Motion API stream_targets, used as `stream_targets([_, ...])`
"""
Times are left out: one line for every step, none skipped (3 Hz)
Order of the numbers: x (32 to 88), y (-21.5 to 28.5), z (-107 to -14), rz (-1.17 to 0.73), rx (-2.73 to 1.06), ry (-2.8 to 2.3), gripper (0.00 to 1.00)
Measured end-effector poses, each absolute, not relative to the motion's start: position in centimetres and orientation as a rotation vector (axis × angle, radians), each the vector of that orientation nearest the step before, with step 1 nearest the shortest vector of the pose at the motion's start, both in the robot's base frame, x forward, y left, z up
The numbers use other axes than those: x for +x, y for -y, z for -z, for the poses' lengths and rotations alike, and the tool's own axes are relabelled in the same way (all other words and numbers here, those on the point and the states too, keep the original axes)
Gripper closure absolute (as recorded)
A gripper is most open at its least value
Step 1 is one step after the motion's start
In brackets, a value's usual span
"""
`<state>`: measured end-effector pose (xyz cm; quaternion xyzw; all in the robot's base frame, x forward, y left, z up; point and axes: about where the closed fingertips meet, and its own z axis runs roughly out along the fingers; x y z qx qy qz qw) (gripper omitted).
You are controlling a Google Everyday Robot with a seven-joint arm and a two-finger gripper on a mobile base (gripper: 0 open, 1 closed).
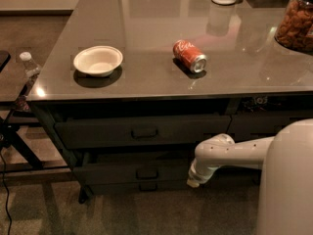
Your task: Close middle drawer
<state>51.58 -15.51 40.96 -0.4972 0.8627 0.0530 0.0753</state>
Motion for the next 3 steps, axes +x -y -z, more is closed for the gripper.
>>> stream_targets([53.2, 15.5, -40.8, -0.12, -1.492, -2.57, 1.0])
stream_targets([54.5, 15.2, -41.0, -0.095, -1.501, -2.549, 1.0])
stream_targets([54.6, 15.2, -41.0, -0.094, -1.501, -2.549, 0.81])
